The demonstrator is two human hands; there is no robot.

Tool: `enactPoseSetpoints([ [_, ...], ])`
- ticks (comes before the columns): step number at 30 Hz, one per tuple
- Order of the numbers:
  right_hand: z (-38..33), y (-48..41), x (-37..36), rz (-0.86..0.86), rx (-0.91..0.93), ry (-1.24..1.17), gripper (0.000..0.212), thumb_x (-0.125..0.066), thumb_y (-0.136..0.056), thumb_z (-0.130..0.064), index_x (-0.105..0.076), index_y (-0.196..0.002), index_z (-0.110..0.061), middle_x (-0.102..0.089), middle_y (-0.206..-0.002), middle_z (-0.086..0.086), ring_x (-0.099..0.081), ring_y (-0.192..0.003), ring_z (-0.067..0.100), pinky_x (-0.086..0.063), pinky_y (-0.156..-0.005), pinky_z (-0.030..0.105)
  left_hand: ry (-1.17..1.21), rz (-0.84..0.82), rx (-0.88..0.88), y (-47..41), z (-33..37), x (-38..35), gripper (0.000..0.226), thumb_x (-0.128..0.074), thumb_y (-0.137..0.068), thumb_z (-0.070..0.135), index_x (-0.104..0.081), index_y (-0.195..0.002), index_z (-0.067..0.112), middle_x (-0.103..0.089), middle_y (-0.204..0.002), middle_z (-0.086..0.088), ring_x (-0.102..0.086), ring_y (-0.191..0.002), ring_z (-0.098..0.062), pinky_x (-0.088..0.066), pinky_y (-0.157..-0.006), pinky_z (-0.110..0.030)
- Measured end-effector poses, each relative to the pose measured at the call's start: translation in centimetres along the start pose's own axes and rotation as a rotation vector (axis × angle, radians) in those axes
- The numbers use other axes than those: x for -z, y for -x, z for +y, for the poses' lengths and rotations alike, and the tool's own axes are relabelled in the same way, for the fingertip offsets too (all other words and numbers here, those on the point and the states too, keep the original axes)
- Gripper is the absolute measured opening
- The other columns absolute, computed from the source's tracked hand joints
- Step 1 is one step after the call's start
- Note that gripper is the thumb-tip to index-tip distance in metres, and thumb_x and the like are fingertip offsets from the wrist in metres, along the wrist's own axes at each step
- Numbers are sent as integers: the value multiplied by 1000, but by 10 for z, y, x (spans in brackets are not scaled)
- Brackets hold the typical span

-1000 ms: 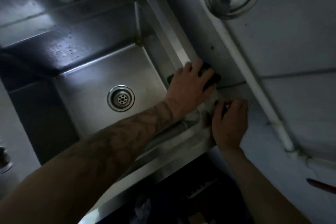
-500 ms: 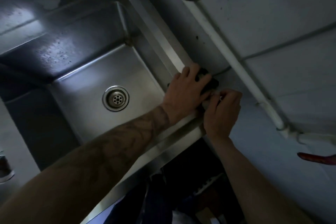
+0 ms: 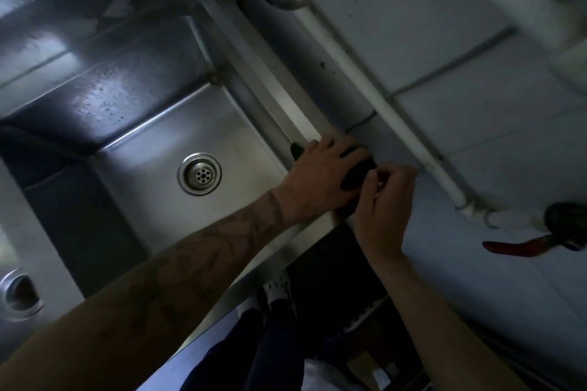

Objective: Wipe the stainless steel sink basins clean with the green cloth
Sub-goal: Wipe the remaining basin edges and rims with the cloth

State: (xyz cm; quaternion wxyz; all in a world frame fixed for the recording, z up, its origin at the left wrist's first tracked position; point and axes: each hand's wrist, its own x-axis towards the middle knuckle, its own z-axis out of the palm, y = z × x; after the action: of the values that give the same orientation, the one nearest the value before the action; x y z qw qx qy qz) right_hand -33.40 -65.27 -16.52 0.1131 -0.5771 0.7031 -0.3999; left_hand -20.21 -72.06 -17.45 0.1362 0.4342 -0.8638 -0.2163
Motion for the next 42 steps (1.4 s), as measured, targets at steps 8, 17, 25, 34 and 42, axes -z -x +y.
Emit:
enactPoseSetpoints([
  [8,0,-36,-7,-512,380,320,52,-57,-94,-58,-62,-129,-20,-56,-131,7,-50,-118,29,-35,-96,40,175,128,369,110,-12,31,74,-53,-97,52,-39,-159,14,-44,-161,-8,-40,-147,-24,-30,-122,-40],
  [17,-21,32,-17,-364,305,470,48,-57,-97,-57,-64,-115,-13,-59,-118,11,-49,-102,26,-35,-82,34,-36,21,545,234,-22,6,62,-35,-108,55,-51,-149,12,-54,-152,-10,-52,-135,-29,-33,-113,-38],
  [25,-37,35,-35,-165,84,527,42,-53,-102,-50,-63,-131,-21,-57,-122,17,-52,-105,32,-37,-88,35,-37,53,560,247,-16,1,51,-41,-106,45,-58,-138,9,-61,-140,-11,-57,-126,-29,-46,-107,-45],
  [34,-27,21,-33,-189,120,556,50,-53,-99,-50,-64,-117,-4,-57,-125,21,-52,-108,37,-39,-93,42,-51,62,541,245,-18,1,47,-37,-106,45,-59,-131,12,-63,-133,-9,-59,-120,-29,-49,-101,-47],
  [42,-52,98,-38,-411,335,317,48,-65,-93,-49,-66,-122,-11,-59,-118,13,-54,-107,30,-46,-89,38,-49,75,534,246,-19,-1,48,-37,-108,44,-59,-133,10,-63,-134,-10,-59,-120,-31,-50,-99,-49],
])
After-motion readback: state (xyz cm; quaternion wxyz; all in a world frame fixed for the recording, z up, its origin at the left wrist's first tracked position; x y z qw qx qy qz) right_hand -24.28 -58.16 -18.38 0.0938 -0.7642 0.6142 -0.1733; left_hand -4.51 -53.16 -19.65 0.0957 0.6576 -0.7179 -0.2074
